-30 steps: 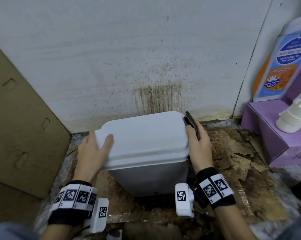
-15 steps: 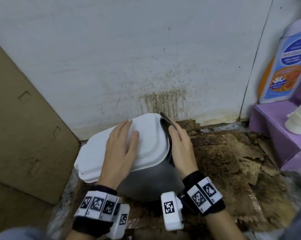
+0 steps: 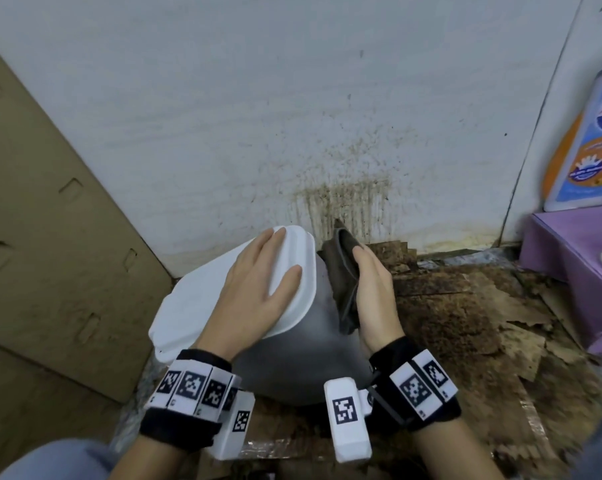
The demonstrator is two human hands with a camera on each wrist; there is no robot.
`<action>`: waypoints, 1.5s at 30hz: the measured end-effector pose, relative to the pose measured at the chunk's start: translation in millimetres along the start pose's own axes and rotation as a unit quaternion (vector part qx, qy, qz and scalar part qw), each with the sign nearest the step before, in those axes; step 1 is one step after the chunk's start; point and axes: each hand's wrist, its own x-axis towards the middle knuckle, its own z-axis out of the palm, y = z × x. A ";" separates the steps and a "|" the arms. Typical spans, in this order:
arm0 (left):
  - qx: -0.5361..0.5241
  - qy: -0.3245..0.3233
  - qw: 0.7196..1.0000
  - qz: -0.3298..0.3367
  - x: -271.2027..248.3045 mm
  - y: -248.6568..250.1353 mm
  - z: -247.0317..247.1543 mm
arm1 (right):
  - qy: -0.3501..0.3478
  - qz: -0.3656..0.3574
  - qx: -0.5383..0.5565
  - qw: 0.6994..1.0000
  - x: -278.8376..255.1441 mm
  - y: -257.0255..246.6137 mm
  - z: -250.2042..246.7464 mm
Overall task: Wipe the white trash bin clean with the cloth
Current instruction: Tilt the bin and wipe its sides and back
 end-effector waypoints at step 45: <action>-0.031 0.060 0.998 -0.002 -7.6 -36.1 -12.5 | -0.074 -0.191 -0.379 0.903 -8.0 77.6 41.9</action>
